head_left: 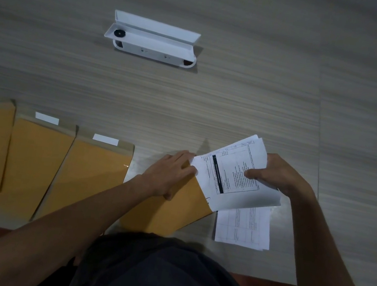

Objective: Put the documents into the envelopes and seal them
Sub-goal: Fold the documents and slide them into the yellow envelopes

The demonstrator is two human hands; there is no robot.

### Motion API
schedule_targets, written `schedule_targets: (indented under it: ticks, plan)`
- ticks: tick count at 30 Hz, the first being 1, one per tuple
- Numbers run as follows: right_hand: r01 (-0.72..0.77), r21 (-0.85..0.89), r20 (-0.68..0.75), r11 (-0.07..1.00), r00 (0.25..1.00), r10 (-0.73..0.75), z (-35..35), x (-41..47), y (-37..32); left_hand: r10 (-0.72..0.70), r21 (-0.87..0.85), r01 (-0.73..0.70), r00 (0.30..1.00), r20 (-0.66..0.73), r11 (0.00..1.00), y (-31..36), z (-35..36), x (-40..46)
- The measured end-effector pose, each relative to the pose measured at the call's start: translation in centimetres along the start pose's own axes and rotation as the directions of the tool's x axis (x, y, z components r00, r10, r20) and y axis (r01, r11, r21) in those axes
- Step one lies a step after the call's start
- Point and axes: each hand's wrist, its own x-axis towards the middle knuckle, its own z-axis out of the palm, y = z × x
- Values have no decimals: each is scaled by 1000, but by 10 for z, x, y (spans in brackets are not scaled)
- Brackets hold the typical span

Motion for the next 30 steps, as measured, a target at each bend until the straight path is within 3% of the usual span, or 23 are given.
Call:
schedule_targets:
  ticks: [5,11,18,26,30]
  plan:
    - [-24,-17,-5,1000,1000,24,-3,0,2,32,84,-32,999,8,996,-4,5,0]
    - [-29,-70,7,997,1000,29,2,1,3,19,51,-24,995,102,998,-5,10,0]
    - [-31,17,-28,999,999,32,13,3,12,-270,-219,270,962,31,938,27,11,-8]
    - [-39,153,26,987,999,35,19,9,29,-391,-77,395,919,55,916,60,36,-10]
    - [-23,78,-12,997,1000,24,20,13,33,-463,-91,468,884,70,879,65,37,-13]
